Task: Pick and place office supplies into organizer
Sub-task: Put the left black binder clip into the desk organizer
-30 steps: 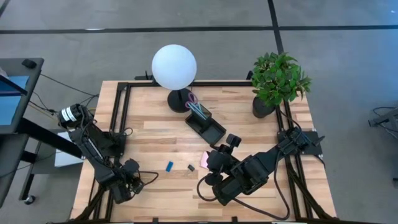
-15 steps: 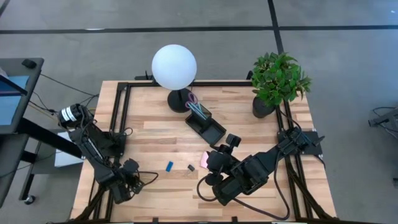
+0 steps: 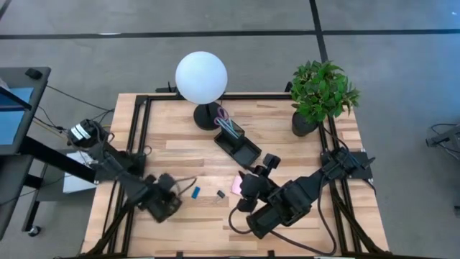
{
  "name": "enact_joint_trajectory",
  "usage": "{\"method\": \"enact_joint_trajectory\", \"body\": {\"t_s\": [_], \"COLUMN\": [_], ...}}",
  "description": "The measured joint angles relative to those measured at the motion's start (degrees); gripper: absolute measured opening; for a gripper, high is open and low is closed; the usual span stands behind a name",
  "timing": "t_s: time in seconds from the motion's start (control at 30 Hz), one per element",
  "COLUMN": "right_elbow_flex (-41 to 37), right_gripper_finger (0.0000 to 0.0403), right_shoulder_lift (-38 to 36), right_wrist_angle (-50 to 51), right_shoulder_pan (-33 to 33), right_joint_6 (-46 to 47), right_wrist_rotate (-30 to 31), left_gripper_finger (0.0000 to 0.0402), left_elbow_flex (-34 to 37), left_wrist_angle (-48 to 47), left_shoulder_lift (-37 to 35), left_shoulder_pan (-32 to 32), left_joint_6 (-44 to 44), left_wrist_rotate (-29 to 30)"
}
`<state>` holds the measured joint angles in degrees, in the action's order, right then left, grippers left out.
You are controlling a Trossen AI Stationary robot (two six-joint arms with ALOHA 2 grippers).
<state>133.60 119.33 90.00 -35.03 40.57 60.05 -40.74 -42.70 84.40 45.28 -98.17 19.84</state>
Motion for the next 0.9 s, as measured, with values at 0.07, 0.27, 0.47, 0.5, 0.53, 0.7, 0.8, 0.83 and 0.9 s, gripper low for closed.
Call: {"method": "enact_joint_trajectory", "body": {"t_s": [0.07, 0.27, 0.47, 0.5, 0.53, 0.7, 0.8, 0.83, 0.9], "right_elbow_flex": [0.00, 0.00, 0.00, 0.00, 0.00, -0.78, -3.69, -4.75, -7.39], "right_gripper_finger": [0.0101, 0.0101, 0.0101, 0.0101, 0.0101, 0.0101, 0.0101, 0.0101, 0.0101], "right_shoulder_lift": [-0.04, -0.04, -0.04, -0.04, -0.04, -0.02, 0.02, 0.02, 0.01], "right_wrist_angle": [0.02, 0.02, 0.01, 0.01, 0.00, -0.27, -0.46, -0.47, -1.32], "right_shoulder_pan": [-0.80, -4.32, -10.88, -12.00, -13.13, -17.93, -20.25, -20.95, -22.01], "right_joint_6": [0.04, 5.86, 14.64, 16.13, 17.64, 23.53, 27.52, 28.97, 32.08], "right_wrist_rotate": [-0.23, -6.15, -6.00, -6.03, -6.02, -5.40, -2.47, -1.74, -1.36], "left_gripper_finger": [0.0126, 0.0134, 0.0126, 0.0126, 0.0127, 0.0133, 0.0130, 0.0129, 0.0129], "left_elbow_flex": [-1.59, -10.21, -15.70, -16.02, -16.14, -16.14, -16.14, -16.14, -16.14], "left_wrist_angle": [0.14, 0.67, 12.29, 14.97, 17.44, 27.66, 30.83, 31.48, 32.31], "left_shoulder_lift": [-0.02, -0.02, -0.02, -0.04, -0.04, 0.02, 0.05, 0.07, 0.07], "left_shoulder_pan": [-4.63, -20.20, -34.68, -36.33, -37.87, -44.08, -47.13, -47.94, -49.27], "left_joint_6": [7.08, 31.44, 56.83, 60.04, 62.56, 73.26, 76.22, 76.97, 78.55], "left_wrist_rotate": [2.77, 10.32, 9.13, 8.50, 7.85, 4.19, 2.52, 2.48, 2.58]}}
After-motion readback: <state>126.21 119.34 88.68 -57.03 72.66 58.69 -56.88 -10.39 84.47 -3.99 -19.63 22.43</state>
